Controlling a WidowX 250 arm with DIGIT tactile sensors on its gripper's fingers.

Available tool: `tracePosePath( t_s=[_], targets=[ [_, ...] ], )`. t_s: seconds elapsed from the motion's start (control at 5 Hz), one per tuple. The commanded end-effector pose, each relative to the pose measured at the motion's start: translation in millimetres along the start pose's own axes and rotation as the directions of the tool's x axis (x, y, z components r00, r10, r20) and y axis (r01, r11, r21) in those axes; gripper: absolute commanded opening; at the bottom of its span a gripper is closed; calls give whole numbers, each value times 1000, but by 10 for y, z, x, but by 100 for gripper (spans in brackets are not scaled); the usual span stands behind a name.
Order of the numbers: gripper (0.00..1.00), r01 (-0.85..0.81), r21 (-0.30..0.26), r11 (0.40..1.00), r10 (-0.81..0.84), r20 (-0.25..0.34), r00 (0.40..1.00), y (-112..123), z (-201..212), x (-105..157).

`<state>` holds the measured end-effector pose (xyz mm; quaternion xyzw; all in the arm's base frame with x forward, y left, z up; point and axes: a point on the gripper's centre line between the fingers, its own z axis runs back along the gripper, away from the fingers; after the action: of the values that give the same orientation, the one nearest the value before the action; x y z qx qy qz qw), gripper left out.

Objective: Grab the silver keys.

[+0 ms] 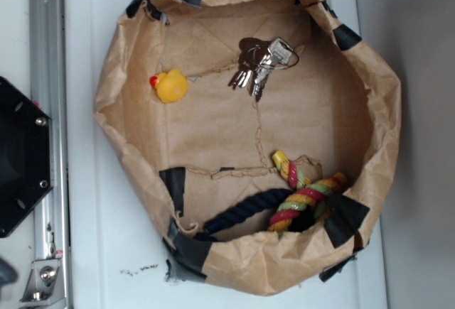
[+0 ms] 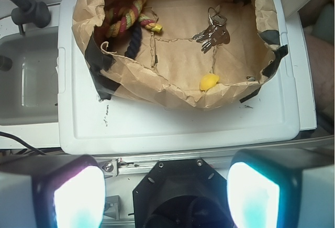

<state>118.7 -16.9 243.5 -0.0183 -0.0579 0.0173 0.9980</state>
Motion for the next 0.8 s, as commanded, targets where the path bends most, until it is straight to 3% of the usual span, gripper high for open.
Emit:
tracePosePath(
  t_s=[0.0,0.2,0.4,0.6],
  targets=[
    [100,0,0,1000,0,0,1000,0,0,0],
    [100,96,53,994,-101,94,991,10,-138,416],
    [100,94,58,994,-102,149,984,185,-364,758],
    [100,79,81,994,-91,162,983,363,-566,893]
  ],
)
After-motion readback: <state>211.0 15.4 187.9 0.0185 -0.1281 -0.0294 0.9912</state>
